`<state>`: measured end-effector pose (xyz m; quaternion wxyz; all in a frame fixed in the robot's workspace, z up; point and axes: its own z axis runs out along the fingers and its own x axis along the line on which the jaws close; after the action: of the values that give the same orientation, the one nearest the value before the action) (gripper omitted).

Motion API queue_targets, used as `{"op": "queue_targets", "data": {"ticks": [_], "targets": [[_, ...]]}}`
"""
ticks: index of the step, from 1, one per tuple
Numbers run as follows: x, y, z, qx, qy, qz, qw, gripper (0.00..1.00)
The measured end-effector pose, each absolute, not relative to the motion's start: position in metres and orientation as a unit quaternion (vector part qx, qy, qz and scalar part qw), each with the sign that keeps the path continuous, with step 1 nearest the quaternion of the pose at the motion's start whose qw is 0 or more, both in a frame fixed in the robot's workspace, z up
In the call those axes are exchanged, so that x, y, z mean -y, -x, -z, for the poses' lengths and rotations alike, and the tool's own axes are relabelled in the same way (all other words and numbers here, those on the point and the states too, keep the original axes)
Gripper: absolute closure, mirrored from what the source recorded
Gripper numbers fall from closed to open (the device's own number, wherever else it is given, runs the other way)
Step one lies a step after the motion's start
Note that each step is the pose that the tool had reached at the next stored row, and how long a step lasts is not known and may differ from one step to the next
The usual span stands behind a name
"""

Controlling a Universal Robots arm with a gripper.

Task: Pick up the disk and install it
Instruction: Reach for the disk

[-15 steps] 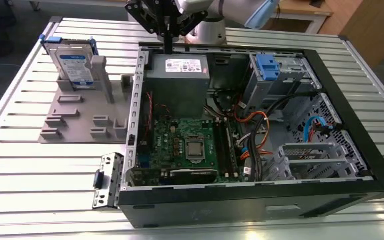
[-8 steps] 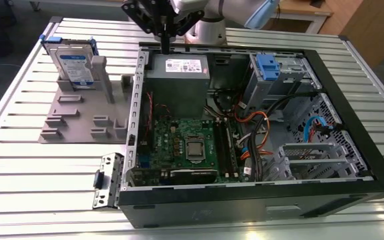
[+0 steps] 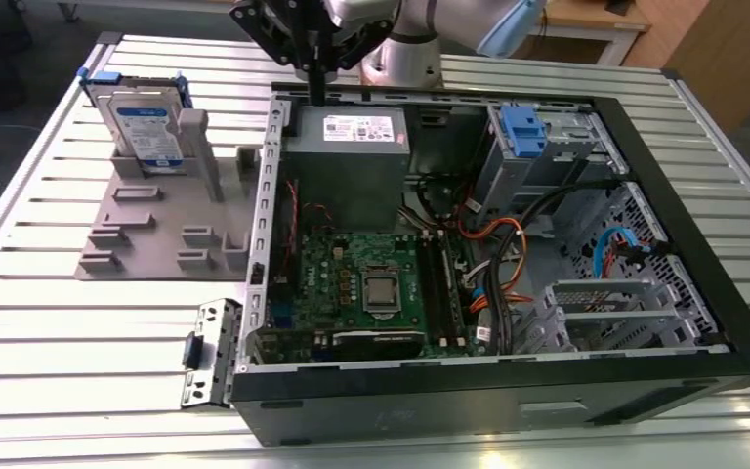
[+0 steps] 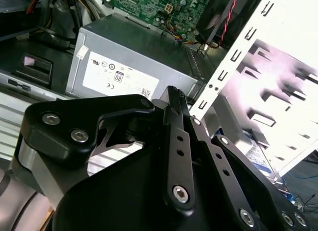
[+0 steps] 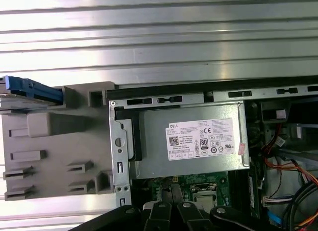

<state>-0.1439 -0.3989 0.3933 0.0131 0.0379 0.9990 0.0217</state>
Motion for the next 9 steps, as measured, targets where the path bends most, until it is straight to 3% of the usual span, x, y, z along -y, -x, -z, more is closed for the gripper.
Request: {"op": "queue_targets", "data": {"ticks": [9], "targets": [[0.399, 0.1485, -0.3933, -0.999, -0.038, -0.022, 0.013, 0.9]]}}
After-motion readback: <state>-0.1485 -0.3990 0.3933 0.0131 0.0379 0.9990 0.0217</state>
